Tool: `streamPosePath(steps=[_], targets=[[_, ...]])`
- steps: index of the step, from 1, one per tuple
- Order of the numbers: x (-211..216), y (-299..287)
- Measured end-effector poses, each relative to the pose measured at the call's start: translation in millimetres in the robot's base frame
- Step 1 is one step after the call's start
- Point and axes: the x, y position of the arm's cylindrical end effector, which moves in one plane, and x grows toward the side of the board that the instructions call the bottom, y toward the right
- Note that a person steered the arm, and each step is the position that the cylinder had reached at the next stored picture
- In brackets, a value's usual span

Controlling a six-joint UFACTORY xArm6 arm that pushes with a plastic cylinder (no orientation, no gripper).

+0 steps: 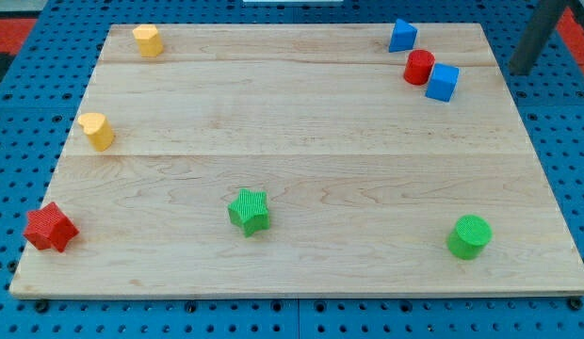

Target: Slide the blue cube towards down

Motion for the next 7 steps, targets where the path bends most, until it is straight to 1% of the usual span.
streamPosePath(steps=[1,2,3,4,5,6,7], targets=[[26,-16],[35,-16],[12,-3],[3,-53],[20,-92],[24,-134],[35,-142]])
